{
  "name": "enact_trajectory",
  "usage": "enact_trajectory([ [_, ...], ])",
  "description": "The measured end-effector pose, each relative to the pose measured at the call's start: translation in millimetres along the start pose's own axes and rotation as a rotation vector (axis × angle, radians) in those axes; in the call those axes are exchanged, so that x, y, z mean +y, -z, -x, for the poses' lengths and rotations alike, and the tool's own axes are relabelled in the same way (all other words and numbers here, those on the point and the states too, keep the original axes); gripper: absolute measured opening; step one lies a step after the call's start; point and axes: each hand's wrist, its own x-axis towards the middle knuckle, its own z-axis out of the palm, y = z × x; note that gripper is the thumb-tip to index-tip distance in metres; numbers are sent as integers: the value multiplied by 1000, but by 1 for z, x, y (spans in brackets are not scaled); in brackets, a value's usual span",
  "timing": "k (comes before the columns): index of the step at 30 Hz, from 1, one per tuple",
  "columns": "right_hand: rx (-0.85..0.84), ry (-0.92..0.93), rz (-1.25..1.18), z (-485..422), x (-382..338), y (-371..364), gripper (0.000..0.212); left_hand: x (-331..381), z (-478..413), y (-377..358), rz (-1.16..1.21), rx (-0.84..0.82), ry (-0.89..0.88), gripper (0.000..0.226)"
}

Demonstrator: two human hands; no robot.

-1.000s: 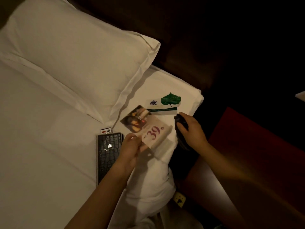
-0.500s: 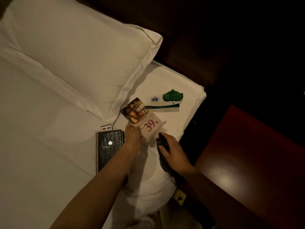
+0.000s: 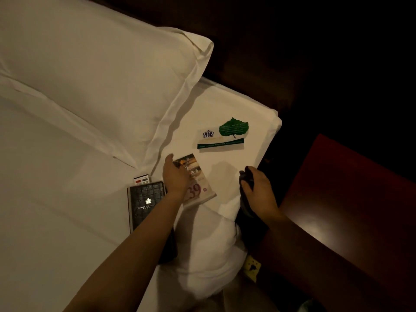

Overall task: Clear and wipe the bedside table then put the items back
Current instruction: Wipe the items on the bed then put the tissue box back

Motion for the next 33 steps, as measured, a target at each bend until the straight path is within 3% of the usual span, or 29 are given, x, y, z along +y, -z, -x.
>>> enact_trajectory([
  [2, 26, -25, -19, -4, 1, 2, 42, 18, -13, -11, -41, -59, -42, 52],
  [7, 118, -72, -77, -14, 4, 17, 45, 55, -60, -49, -97, -257, 135, 46],
  [13, 159, -56, -69, -21, 10, 36, 47, 66, -73, -70, 367, -318, 432, 33],
  [16, 188, -44, -73, -27, 5, 45, 46, 68, -59, -63, 437, -375, 376, 31],
  [19, 221, 16, -81, -39, -10, 52, 45, 73, -32, -52, 404, -410, 249, 13],
  [22, 279, 101, -61, -55, -26, 57, 45, 74, -1, -41, 342, -454, 133, 24],
  [26, 368, 116, 2, -62, -38, 55, 45, 81, 41, -40, 514, -573, 85, 26],
  [33, 211, 382, 115, -23, -39, 28, 50, 84, 67, -56, 424, -594, 26, 24],
])
